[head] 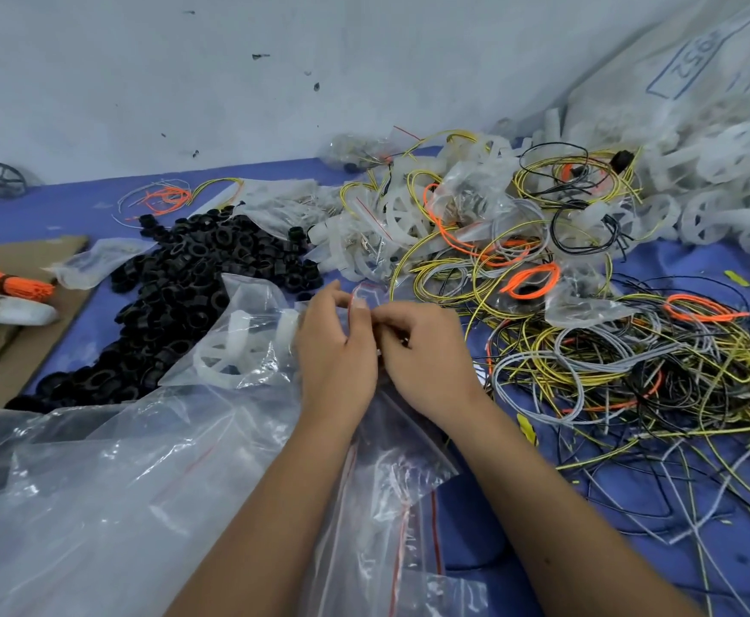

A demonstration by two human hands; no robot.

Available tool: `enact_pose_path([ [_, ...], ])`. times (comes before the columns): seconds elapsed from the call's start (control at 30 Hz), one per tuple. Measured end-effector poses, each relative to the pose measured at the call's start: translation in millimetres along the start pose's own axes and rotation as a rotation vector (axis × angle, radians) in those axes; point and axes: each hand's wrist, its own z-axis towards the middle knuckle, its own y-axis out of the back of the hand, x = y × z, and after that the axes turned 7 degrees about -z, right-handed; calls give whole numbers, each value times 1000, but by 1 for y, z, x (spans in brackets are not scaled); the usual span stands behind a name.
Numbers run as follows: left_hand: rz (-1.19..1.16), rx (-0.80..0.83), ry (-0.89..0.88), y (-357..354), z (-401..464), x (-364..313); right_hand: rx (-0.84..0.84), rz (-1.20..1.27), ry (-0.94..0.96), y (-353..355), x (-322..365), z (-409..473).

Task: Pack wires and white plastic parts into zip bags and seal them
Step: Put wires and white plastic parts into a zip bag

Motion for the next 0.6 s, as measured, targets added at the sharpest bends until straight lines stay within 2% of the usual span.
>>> enact_pose_path([
  [0.13, 20, 98, -8, -3, 1, 4, -297, -28, -40, 9, 1, 5],
  [0.23, 53, 42, -95, -4, 0, 7, -402, -210, -75, 27, -2, 24],
  [0.3, -4, -14, -111, -4, 0, 8, -435, -381, -104, 42, -3, 43],
  [0.47, -24, -22, -140, -5, -1, 11, -388, -802, -92, 62, -11, 85],
  [0.6, -24, -17, -127, -5, -1, 11, -146, -954, -170, 66, -22, 105],
])
